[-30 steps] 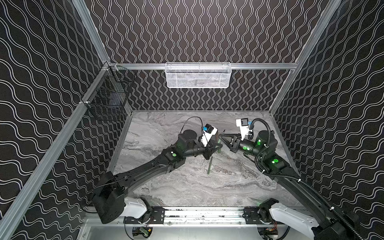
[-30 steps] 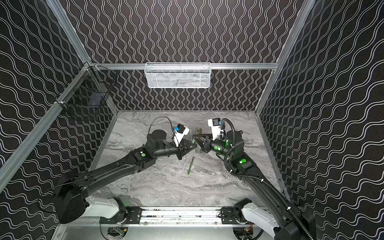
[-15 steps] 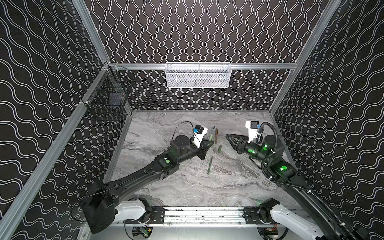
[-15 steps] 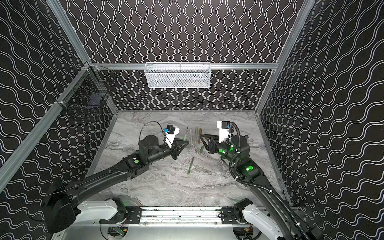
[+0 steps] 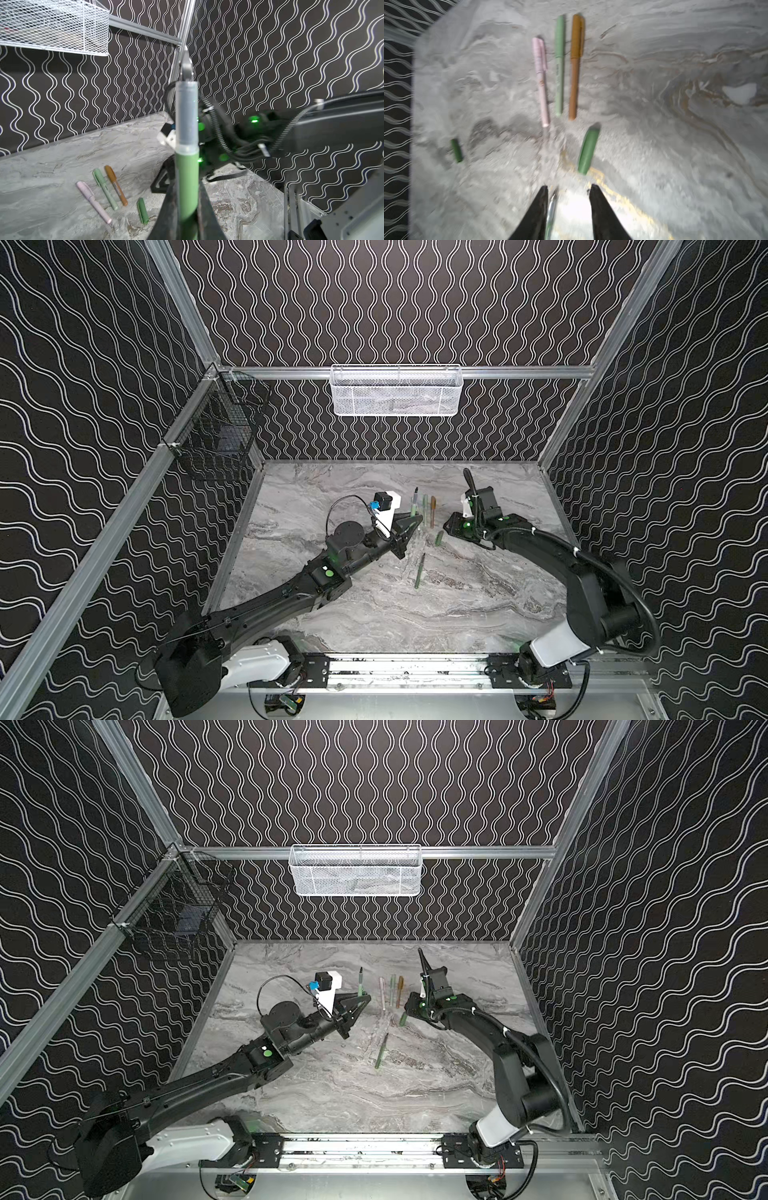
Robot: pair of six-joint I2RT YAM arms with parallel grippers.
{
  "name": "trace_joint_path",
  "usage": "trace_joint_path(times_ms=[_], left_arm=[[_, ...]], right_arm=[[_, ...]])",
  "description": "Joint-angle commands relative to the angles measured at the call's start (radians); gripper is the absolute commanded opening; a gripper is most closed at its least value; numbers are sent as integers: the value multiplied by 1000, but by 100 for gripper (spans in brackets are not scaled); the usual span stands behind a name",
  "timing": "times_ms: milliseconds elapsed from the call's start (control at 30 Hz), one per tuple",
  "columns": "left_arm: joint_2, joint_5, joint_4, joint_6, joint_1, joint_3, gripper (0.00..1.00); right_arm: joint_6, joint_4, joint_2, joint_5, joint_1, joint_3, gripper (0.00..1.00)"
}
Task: Insert the pens into the pen caps
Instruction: 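Move the right gripper down over the green cap and close on it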
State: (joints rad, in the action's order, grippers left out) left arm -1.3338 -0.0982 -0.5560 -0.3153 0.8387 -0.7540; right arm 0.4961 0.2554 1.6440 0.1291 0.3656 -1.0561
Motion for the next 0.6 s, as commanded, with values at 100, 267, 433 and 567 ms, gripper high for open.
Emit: trace_joint_path(times_ms=[100,267,433,567], left_arm=[[2,-29,-84,-10,8,10,1],[-11,-45,-72,-12,13,0,1],[-13,-48,-68,-12,15,-2,1],[-12,-53,-62,-9,16,-7,1]], right_arm=[[-23,111,181,-87,1,-131,38],[-30,136,247,-67,2,-184,38],[-32,137,295,-47,2,-202,36],[-41,149,322,-45,2,-218,33]])
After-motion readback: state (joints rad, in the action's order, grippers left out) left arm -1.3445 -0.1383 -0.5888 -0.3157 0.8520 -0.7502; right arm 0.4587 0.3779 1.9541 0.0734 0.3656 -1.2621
